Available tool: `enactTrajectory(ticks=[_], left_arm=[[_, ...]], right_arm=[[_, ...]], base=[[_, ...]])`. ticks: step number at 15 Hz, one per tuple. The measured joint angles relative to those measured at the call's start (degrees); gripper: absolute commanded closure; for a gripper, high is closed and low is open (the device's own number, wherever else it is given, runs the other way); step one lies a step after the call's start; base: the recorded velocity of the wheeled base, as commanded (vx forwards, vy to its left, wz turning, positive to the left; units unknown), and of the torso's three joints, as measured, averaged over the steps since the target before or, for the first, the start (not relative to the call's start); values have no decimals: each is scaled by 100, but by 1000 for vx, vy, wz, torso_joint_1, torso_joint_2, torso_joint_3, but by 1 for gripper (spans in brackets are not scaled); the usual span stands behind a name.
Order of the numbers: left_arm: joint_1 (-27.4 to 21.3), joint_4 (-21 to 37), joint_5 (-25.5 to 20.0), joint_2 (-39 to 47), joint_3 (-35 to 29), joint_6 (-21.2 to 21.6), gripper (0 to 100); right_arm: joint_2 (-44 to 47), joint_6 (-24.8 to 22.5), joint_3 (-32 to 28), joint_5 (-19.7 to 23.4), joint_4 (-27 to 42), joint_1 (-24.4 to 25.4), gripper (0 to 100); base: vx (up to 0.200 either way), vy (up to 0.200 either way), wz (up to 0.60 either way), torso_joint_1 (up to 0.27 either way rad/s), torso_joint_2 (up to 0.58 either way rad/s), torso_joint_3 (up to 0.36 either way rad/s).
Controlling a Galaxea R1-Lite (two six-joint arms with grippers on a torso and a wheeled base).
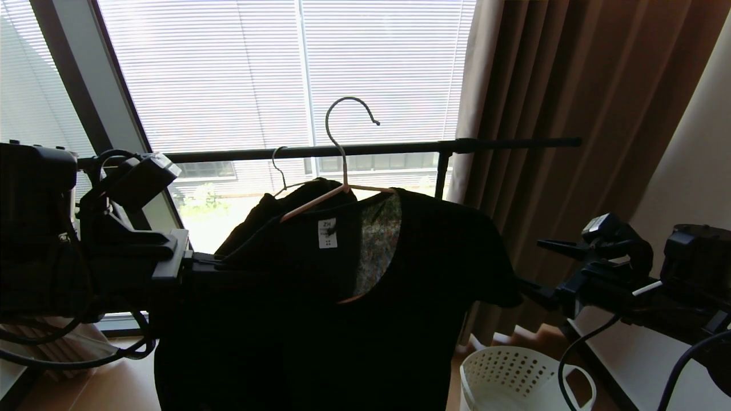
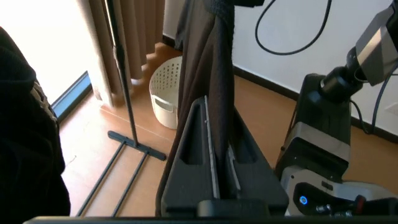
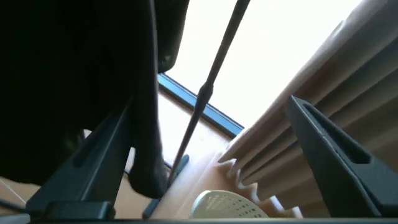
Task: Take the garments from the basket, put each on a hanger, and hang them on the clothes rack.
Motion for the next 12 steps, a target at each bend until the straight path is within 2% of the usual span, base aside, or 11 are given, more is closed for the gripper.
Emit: enactTrajectory(ticks=[3,6,12], left_arm=[[52,-283,6,96,-88,-167,100],[91,-490,6,134,-179,-541,100],[85,-534,2,137,-200,-583,100]], right_arm=[[66,87,-105,-20,-2,-44,0],[239,158,-204,2,-4,-223,0],[728,-45,-101,52,-367,-295,0]], base=[[0,0,0,0,0,0],[0,0,0,0,0,0],[0,0,0,0,0,0]])
